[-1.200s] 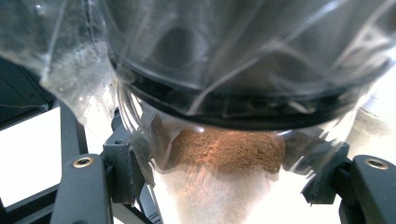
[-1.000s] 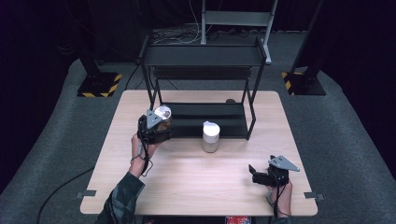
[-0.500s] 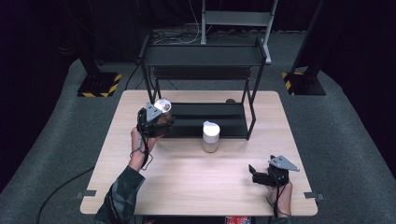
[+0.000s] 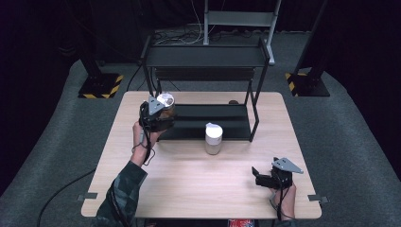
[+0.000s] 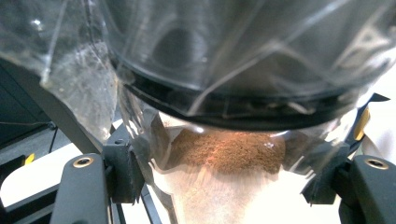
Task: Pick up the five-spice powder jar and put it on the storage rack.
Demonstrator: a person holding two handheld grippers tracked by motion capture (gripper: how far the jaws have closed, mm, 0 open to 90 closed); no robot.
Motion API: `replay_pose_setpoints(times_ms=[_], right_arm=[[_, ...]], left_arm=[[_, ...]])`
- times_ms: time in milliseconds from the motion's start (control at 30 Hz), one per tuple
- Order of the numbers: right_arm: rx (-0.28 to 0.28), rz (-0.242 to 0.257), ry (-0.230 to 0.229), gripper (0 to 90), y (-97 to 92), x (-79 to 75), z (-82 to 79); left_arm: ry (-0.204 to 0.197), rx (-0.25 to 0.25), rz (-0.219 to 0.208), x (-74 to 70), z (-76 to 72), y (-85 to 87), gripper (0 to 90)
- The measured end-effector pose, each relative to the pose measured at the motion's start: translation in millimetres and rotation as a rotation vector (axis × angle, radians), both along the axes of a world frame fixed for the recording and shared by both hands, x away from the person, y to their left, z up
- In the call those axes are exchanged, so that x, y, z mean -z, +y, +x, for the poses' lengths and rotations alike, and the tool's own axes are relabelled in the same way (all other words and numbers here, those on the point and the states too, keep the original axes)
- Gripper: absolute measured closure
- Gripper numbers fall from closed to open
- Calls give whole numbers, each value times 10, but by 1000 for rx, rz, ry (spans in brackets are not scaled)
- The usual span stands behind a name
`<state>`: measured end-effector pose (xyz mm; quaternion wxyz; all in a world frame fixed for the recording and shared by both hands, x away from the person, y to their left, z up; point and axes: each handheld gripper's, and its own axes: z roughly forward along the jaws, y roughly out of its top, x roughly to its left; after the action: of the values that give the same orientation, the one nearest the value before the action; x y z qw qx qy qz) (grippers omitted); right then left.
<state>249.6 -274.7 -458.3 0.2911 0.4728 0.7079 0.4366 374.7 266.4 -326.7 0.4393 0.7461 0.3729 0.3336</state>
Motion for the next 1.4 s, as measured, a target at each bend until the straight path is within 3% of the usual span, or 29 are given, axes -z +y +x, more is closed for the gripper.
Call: replay_pose_setpoints(times_ms=[967,1400], right_arm=[[1,1,2,0,-1,-2,4],[1,3,2,0,-3,-1,3]], left_arm=[[-11,0,8,-261,170,-40,302],[-17,-4,9,-455,228,-31,302]])
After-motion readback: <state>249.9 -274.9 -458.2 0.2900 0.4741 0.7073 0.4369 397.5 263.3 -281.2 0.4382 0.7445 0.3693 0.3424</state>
